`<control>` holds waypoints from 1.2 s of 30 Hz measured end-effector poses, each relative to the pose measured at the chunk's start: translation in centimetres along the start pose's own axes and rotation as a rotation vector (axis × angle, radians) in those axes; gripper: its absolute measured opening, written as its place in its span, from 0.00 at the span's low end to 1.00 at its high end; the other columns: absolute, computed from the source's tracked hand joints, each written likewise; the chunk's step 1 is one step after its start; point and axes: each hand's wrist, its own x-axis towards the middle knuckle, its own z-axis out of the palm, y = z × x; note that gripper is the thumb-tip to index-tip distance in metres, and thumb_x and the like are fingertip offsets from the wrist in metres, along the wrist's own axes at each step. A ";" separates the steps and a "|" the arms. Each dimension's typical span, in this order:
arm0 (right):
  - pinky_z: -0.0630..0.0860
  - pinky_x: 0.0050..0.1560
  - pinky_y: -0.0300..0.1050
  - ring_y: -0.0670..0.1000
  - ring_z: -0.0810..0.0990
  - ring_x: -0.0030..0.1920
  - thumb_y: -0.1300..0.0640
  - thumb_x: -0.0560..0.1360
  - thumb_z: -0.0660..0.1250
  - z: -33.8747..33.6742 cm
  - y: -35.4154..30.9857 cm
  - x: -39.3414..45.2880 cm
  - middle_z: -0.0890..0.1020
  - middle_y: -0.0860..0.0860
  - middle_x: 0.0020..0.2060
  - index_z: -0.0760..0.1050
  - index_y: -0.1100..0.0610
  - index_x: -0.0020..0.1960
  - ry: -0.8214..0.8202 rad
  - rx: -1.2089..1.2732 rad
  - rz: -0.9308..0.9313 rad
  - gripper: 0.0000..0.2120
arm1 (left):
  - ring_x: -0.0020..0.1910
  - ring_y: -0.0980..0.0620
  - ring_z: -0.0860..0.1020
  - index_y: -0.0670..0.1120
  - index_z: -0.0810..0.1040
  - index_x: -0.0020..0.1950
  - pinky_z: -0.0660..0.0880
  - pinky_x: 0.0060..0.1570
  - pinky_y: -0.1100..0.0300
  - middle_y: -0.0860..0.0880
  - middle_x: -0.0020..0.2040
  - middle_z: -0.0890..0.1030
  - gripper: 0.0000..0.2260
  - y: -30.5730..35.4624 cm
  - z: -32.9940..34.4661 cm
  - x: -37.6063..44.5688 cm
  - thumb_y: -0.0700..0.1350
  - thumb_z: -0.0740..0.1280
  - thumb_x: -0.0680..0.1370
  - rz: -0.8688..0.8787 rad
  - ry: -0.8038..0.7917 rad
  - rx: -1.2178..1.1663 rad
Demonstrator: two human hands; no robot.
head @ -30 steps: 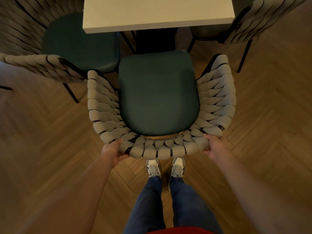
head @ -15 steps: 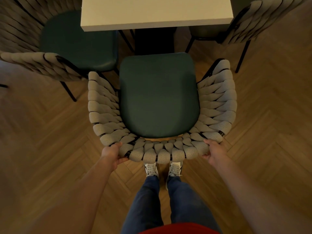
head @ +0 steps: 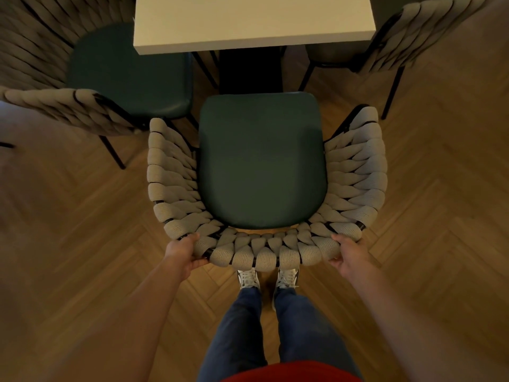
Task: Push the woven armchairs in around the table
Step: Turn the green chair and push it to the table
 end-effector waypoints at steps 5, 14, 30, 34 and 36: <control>0.76 0.56 0.61 0.63 0.73 0.65 0.65 0.77 0.66 0.1 0.2 -0.1 0.73 0.60 0.67 0.64 0.56 0.71 -0.032 0.015 0.016 0.23 | 0.54 0.40 0.78 0.41 0.68 0.70 0.78 0.49 0.42 0.43 0.51 0.76 0.18 0.1 -0.1 0.0 0.40 0.65 0.81 0.009 0.007 -0.011; 0.72 0.65 0.62 0.62 0.73 0.67 0.64 0.79 0.64 0.1 0.6 -0.1 0.73 0.61 0.68 0.65 0.60 0.71 -0.088 -0.002 0.039 0.22 | 0.53 0.40 0.79 0.42 0.70 0.67 0.79 0.46 0.43 0.42 0.54 0.78 0.16 -0.3 -0.7 -0.1 0.41 0.66 0.81 0.022 0.016 -0.013; 0.75 0.51 0.60 0.62 0.74 0.65 0.66 0.77 0.66 -0.4 0.9 0.0 0.74 0.59 0.66 0.66 0.57 0.70 -0.044 0.025 0.008 0.23 | 0.53 0.39 0.79 0.43 0.70 0.62 0.77 0.56 0.38 0.43 0.47 0.78 0.10 -0.9 -0.6 -0.5 0.40 0.64 0.81 0.023 0.008 0.005; 0.75 0.52 0.60 0.62 0.74 0.65 0.65 0.77 0.66 -1.1 0.9 0.3 0.74 0.59 0.66 0.65 0.57 0.71 -0.048 0.025 0.010 0.24 | 0.53 0.39 0.79 0.43 0.70 0.61 0.77 0.55 0.38 0.42 0.51 0.79 0.09 -1.2 -0.3 -0.7 0.41 0.64 0.81 0.020 0.005 0.005; 0.75 0.51 0.60 0.62 0.74 0.65 0.65 0.77 0.67 -1.1 0.9 0.3 0.74 0.60 0.66 0.65 0.57 0.71 -0.050 0.022 0.010 0.25 | 0.53 0.39 0.79 0.43 0.71 0.61 0.78 0.54 0.39 0.42 0.51 0.79 0.09 -1.3 -0.3 -0.7 0.41 0.64 0.81 0.023 0.003 0.008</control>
